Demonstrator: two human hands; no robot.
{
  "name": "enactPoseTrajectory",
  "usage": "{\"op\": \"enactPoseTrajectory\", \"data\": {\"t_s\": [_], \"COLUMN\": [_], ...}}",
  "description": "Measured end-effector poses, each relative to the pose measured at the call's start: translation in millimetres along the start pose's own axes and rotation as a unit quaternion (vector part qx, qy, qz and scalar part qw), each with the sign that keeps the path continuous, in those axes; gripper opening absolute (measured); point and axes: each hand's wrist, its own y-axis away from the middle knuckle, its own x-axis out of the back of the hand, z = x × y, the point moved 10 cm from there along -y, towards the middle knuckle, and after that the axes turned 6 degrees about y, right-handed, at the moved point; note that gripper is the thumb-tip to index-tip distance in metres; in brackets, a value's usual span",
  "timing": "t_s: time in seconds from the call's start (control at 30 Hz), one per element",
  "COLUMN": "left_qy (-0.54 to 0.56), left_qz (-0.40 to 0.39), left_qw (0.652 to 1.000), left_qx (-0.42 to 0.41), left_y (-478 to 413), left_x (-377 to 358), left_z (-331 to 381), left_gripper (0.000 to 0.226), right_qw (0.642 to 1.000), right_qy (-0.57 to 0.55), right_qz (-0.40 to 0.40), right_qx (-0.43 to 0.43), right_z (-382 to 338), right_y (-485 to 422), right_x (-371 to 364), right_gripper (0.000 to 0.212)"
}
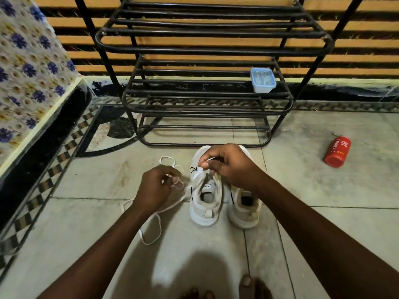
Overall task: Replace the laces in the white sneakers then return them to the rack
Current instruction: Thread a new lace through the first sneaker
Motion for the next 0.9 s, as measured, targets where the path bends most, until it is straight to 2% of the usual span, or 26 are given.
{"op": "enactPoseTrajectory", "data": {"t_s": [0.03, 0.13, 0.2, 0.27, 0.37, 0.57, 0.7, 0.8, 0.87, 0.9], "left_qy": [-0.058, -0.188, -0.224, -0.211, -0.200, -0.196, -0.203, -0.183, -0.100, -0.014], "left_qz": [0.014, -0.090, -0.116, -0.116, -0.091, -0.021, 0.002, 0.076, 0.106, 0.097], "left_qw": [0.998, 0.978, 0.968, 0.970, 0.975, 0.978, 0.978, 0.979, 0.988, 0.994], "left_qx": [-0.008, 0.028, 0.022, -0.010, 0.013, 0.064, 0.035, 0.049, 0.048, 0.049], "left_y": [-4.4, -12.9, -15.7, -23.1, -45.3, -89.4, -94.1, -76.2, -63.8, -59.8], "left_x": [0.7, -27.9, -42.5, -51.0, -43.5, -5.1, 7.0, 17.8, 15.0, 7.8], "left_z": [-6.8, -37.0, -48.1, -52.4, -71.7, -106.8, -88.7, -71.3, -53.4, -41.8], "left_gripper": [0.023, 0.052, 0.053, 0.042, 0.014, 0.014, 0.017, 0.013, 0.015, 0.014], "right_qw": [1.000, 1.000, 0.999, 0.999, 0.999, 0.998, 0.997, 0.997, 0.997, 0.997], "right_qy": [0.004, 0.024, 0.032, 0.039, 0.045, 0.051, 0.045, 0.053, 0.046, 0.045], "right_qz": [-0.003, 0.004, 0.012, 0.022, 0.029, 0.034, 0.057, 0.058, 0.064, 0.067], "right_qx": [0.001, 0.010, 0.014, 0.012, 0.010, 0.017, 0.007, 0.013, 0.015, 0.018], "right_z": [0.3, -0.3, 2.4, 7.8, 15.4, 23.7, 25.5, 22.4, 20.7, 18.9], "right_y": [0.5, 1.3, 0.2, -1.9, -5.5, -8.2, -7.8, -9.1, -9.6, -9.4], "right_x": [-1.4, -1.0, -0.4, 0.7, -0.6, -3.1, 2.5, 2.5, 2.3, 2.1], "right_gripper": [0.009, 0.009, 0.009, 0.009, 0.010, 0.013, 0.012, 0.012, 0.014, 0.016]}}
